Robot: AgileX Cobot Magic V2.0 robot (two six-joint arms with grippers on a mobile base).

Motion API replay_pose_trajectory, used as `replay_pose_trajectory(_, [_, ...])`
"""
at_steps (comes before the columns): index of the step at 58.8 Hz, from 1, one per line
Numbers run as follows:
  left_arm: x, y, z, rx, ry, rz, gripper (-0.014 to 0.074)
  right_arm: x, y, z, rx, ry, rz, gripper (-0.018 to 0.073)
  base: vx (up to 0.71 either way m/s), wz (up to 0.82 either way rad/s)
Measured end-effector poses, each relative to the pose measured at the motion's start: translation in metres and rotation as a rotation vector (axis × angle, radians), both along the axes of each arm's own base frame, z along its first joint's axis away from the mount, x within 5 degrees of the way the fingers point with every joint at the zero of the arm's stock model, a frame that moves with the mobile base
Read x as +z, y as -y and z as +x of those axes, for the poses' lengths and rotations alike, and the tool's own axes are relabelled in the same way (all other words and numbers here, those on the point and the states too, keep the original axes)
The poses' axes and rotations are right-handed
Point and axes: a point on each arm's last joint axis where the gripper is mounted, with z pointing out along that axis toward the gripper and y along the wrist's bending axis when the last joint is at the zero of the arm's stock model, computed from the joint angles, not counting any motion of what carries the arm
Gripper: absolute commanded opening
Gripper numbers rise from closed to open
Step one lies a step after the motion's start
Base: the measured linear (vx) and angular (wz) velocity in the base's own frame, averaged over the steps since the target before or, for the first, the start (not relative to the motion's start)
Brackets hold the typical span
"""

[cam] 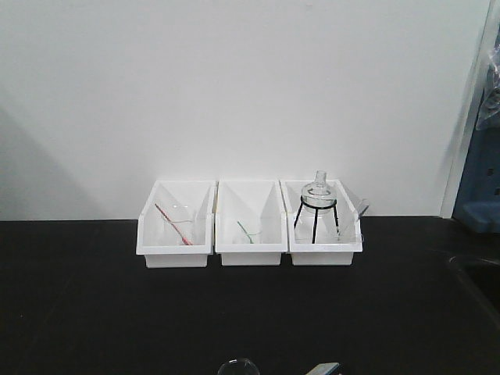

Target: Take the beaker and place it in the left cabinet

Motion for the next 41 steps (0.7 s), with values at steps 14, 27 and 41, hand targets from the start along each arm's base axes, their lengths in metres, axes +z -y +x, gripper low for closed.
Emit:
replay_pose_trajectory(14, [0.000,0.000,0.000,0.000,0.000,0.000,0.0004,-0.007,-0.009,0.017,0.004,0.014,0.014,0.0648,0.00,0.00])
replay_pose_trajectory(27, [0.000,0.000,0.000,0.000,0.000,0.000,0.0004,-0.013,-0.019,0.031,0.028,0.037,0.023,0.0634,0.00,0.00])
replay_pose_trajectory(41, [0.000,0.000,0.000,0.000,0.000,0.000,0.0004,-0.019,-0.025,0.040,0.048,0.047,0.024,0.0499,0.00,0.00])
